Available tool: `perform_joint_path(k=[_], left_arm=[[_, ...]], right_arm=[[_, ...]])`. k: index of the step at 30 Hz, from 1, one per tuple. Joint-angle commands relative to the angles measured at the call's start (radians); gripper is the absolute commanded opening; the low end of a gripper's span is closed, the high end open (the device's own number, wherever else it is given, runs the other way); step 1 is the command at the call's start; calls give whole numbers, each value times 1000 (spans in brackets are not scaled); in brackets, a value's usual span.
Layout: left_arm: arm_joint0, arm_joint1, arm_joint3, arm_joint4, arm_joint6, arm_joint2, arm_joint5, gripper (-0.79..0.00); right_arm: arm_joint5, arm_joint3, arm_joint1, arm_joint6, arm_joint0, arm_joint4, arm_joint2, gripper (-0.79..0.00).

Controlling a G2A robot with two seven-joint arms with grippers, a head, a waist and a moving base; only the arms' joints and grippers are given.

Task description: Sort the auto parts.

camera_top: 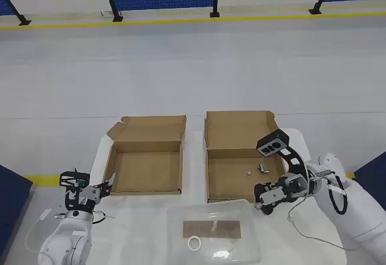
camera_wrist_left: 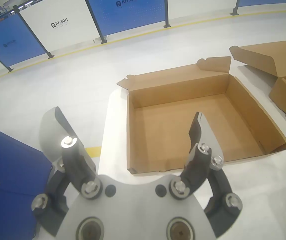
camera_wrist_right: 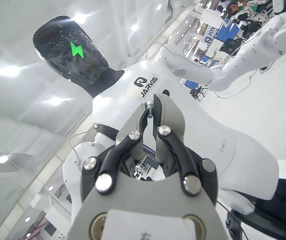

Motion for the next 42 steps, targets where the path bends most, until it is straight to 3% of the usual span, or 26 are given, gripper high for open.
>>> perform_joint_path(k=[1, 6, 10, 22, 27, 35, 42], left_arm=[[0, 0, 0, 0, 0, 0, 0, 0], [0, 0, 0, 0, 0, 0, 0, 0], [0, 0, 0, 0, 0, 0, 0, 0], [0, 0, 0, 0, 0, 0, 0, 0], [0, 0, 0, 0, 0, 0, 0, 0], [0, 0, 0, 0, 0, 0, 0, 0], [0, 0, 0, 0, 0, 0, 0, 0]], right_arm=[[-1, 0, 0, -1, 0, -2, 0, -785], [-1, 0, 0, -1, 0, -2, 0, -785], [58, -63, -13, -24, 12, 34, -3, -785], [240, -79, -102, -1, 200, 204, -128, -785], [264, -56, -134, -1, 255, 214, -163, -785], [263, -60, -134, -7, 253, 214, -162, -785], [331, -100, -159, -8, 216, 338, -155, -785]])
